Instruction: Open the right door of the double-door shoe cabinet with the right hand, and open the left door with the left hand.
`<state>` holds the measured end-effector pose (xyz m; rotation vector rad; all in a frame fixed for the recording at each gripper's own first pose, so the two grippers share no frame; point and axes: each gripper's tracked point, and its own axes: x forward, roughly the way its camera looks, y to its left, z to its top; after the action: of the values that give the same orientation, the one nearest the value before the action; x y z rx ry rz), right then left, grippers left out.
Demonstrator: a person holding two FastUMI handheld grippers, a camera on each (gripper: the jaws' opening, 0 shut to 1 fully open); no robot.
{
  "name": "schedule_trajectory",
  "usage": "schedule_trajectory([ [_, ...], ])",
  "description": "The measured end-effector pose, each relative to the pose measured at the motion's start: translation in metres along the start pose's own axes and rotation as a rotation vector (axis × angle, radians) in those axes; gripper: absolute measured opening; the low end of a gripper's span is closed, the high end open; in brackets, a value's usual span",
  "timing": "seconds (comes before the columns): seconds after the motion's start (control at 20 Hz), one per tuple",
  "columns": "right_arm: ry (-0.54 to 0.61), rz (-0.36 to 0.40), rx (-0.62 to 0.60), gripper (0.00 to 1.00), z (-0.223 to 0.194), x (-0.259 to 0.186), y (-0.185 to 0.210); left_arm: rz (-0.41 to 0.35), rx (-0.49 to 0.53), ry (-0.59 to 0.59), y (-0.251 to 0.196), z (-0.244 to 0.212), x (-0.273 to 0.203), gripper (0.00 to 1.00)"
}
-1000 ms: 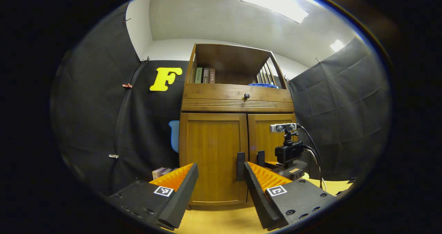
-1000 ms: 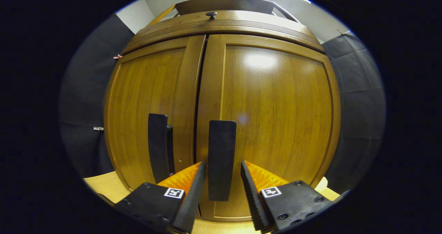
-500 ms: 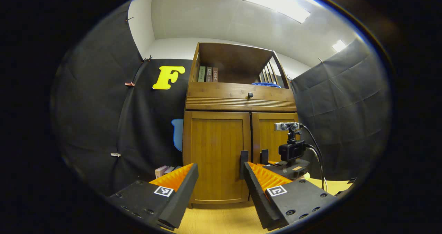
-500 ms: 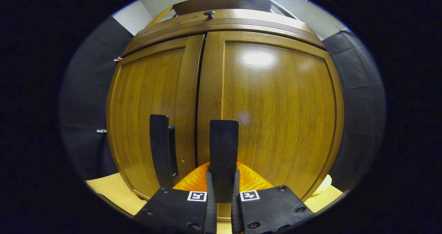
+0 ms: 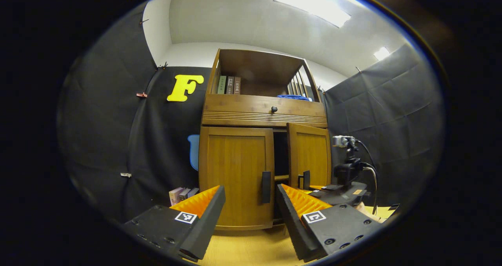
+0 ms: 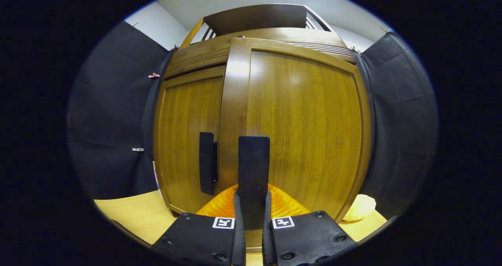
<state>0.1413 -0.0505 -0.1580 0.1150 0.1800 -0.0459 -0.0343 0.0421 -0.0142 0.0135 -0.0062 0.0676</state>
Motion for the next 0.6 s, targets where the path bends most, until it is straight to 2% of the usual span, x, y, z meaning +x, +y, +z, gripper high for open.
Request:
schedule_trajectory([
  [0.05, -0.005, 0.008, 0.006, 0.20, 0.001, -0.009, -0.002, -0.002, -0.001, 0.002, -0.002, 0.001, -0.001, 0.83],
  [0.25, -0.008, 0.029, 0.013, 0.20, 0.007, -0.041, -0.016, -0.018, -0.005, 0.001, -0.016, 0.005, -0.002, 0.83],
  [0.3, -0.003, 0.033, 0.026, 0.16, 0.008, -0.049, -0.020, -0.027, -0.005, 0.002, -0.022, 0.004, -0.002, 0.82],
  [0.45, -0.004, 0.032, 0.028, 0.24, 0.012, -0.069, -0.032, -0.077, -0.025, 0.012, -0.045, 0.001, 0.002, 0.83],
  [0.5, -0.006, 0.030, 0.023, 0.20, 0.012, -0.075, -0.035, -0.089, -0.032, 0.015, -0.050, -0.001, 0.003, 0.83],
  [0.6, -0.007, 0.022, 0.028, 0.20, 0.014, -0.086, -0.044, -0.109, -0.043, 0.016, -0.059, -0.003, 0.005, 0.83],
])
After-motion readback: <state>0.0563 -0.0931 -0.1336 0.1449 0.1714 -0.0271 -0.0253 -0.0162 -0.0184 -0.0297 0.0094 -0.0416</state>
